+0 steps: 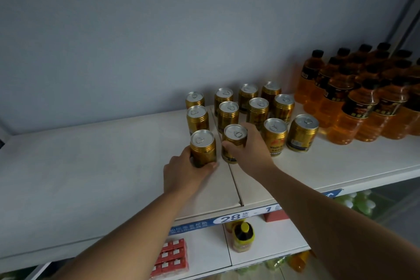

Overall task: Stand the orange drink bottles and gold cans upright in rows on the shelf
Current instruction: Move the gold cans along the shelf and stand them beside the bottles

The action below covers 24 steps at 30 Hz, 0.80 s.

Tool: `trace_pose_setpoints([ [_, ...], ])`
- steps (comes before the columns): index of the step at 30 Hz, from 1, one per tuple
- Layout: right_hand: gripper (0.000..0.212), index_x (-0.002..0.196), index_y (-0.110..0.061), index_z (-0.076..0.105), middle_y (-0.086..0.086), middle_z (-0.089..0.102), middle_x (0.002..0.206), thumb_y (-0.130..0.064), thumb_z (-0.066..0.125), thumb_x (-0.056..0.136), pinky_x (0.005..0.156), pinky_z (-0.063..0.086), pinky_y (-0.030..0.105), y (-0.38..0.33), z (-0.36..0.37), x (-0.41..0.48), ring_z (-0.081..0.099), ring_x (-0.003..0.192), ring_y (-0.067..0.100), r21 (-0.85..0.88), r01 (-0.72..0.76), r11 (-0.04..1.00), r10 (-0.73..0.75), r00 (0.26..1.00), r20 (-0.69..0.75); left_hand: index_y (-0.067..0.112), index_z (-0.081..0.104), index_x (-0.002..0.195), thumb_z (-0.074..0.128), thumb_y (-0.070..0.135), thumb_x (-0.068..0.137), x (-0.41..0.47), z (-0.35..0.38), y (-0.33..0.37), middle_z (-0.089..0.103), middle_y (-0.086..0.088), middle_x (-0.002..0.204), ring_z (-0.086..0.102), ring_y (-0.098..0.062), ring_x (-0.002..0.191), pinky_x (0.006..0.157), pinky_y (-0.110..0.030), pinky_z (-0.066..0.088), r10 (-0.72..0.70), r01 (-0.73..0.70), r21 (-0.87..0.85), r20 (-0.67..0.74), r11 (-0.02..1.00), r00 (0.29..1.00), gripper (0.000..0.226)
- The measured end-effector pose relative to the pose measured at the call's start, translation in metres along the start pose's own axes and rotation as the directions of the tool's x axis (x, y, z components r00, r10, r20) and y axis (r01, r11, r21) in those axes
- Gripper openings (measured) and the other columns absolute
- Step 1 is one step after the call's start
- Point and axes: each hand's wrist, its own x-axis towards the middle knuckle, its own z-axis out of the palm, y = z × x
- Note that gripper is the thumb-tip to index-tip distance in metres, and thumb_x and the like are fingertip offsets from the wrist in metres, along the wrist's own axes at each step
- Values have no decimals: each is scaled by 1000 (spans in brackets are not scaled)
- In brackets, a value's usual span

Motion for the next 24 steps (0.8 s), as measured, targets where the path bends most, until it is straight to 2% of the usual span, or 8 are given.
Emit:
trace_pose_setpoints([
  [4,58,129,-33,42,-9,56,118,-40,77,83,97,53,38,-2,-2,2,56,113,12,-37,7,999,-7,1000,8,42,54,121,50,99,58,0,-1,0,73,13,106,68,-14,92,85,-41,57,-7,7,14,1,1000,1000,85],
  [9,61,131,-33,41,-10,55,119,-42,77,83,98,54,41,-2,-2,2,55,115,12,-41,-9,999,9,1000,13,40,54,123,51,98,59,-1,-2,0,73,12,109,68,-15,95,86,-42,57,-6,6,13,11,1000,1000,87],
  [12,60,131,-33,42,-9,55,119,-42,76,83,97,54,41,-4,-2,1,55,115,13,-56,-10,998,10,1000,12,40,54,120,51,97,59,-2,-3,2,73,13,106,68,-14,91,84,-41,58,-4,4,21,8,1000,1000,84],
  [24,58,135,-30,43,-7,54,125,-36,74,87,97,53,40,-8,-4,-3,54,117,14,-61,-24,998,24,1000,4,36,54,125,51,96,60,-3,-6,2,73,9,112,66,-18,98,89,-43,56,-20,20,24,29,1000,999,88],
])
